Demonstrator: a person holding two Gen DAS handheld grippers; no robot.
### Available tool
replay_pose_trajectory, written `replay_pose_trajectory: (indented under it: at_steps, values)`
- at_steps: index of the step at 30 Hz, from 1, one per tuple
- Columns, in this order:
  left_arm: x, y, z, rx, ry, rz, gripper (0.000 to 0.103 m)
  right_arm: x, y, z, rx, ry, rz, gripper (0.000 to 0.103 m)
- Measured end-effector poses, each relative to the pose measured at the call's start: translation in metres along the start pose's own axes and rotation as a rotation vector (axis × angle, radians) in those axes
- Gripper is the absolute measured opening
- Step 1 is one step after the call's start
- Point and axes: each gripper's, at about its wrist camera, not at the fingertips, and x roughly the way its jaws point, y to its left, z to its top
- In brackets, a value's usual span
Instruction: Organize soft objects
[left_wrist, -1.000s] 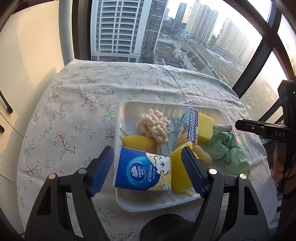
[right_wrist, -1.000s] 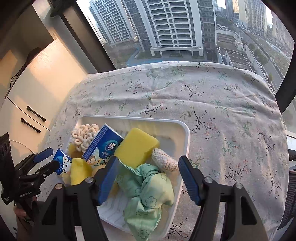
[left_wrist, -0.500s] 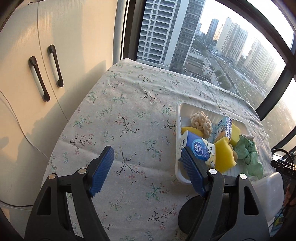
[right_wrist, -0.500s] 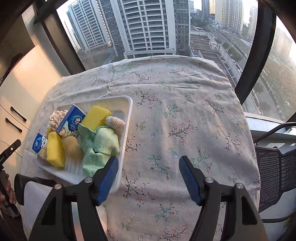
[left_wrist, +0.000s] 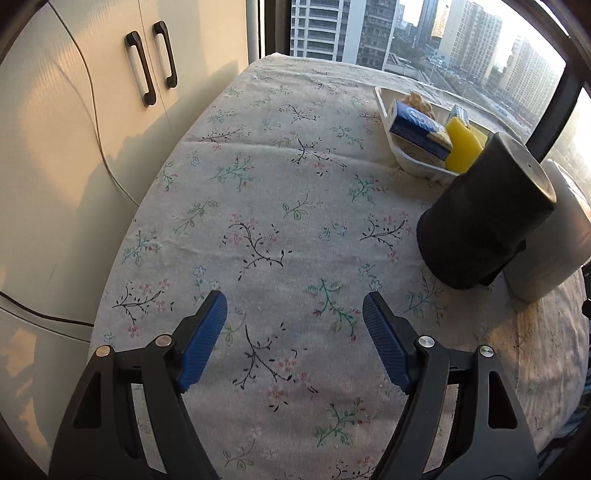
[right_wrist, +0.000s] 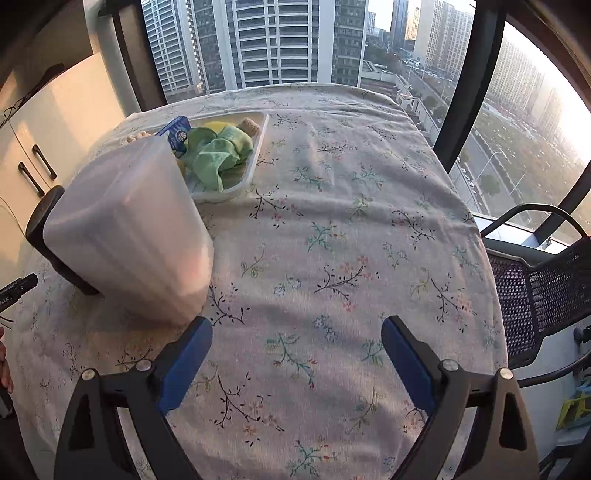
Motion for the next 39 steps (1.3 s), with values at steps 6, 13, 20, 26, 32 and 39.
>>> replay_pose_trajectory:
  at_steps: [6,13,20,26,32,39]
  values:
    - [-0.034,-0.029,-0.038,0.041,-0.018,-0.060,0.075,-0.034,0.038,-0.041,-0.049,-0.052,-0.021,0.095]
    - [-0.084,-0.065,-0.060,0.062,-0.091,-0.126,0.075,-0.069,0.078,-0.067,-0.067,-0.098,-0.050,0.096]
    - [-0.144,-0.089,-0.070,0.103,-0.231,-0.192,0.077,-0.108,0.103,-0.072,-0.067,-0.172,-0.064,0.101]
    - [-0.189,-0.092,-0.067,0.119,-0.312,-0.226,0.087,-0.143,0.103,-0.068,-0.026,-0.232,-0.045,0.103]
    - [-0.225,-0.100,-0.057,0.142,-0.365,-0.186,0.103,-0.170,0.101,-0.061,-0.004,-0.253,-0.027,0.103]
    - [-0.236,-0.108,-0.054,0.185,-0.382,-0.148,0.103,-0.192,0.098,-0.058,0.030,-0.277,-0.059,0.103]
